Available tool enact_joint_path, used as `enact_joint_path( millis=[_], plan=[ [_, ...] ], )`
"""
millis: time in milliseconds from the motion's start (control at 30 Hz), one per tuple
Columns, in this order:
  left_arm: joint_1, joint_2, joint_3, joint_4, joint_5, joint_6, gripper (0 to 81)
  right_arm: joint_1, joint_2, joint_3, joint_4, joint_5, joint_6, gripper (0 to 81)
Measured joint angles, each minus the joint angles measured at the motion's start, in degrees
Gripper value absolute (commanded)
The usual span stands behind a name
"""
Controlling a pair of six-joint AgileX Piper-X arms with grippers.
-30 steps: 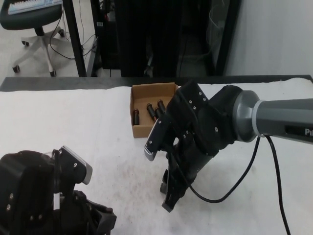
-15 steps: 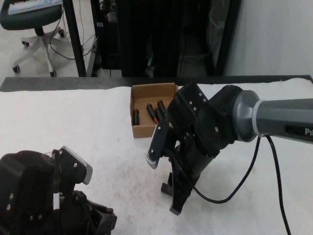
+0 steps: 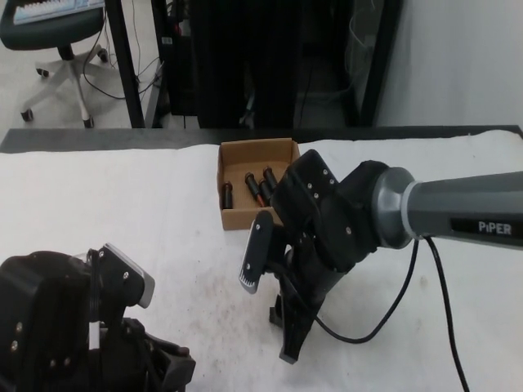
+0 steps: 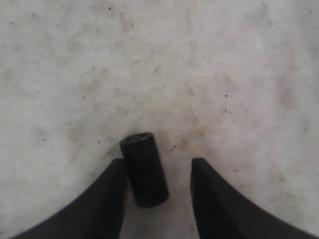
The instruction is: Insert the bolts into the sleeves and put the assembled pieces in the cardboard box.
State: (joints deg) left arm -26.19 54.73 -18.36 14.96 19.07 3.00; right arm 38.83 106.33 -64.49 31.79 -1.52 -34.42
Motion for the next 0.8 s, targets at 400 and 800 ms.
enact_joint_path(
  millis=[400, 800],
  plan=[
    [0.00, 0.00, 0.00, 0.00, 0.17, 0.00, 0.3, 0.00, 1.00, 0.00, -0.41, 0.22, -0.05, 39.9],
    [0.00, 0.00, 0.00, 0.11, 0.17, 0.00, 0.3, 0.00, 1.34, 0.00, -0.77, 0.22, -1.45, 39.9]
  ],
)
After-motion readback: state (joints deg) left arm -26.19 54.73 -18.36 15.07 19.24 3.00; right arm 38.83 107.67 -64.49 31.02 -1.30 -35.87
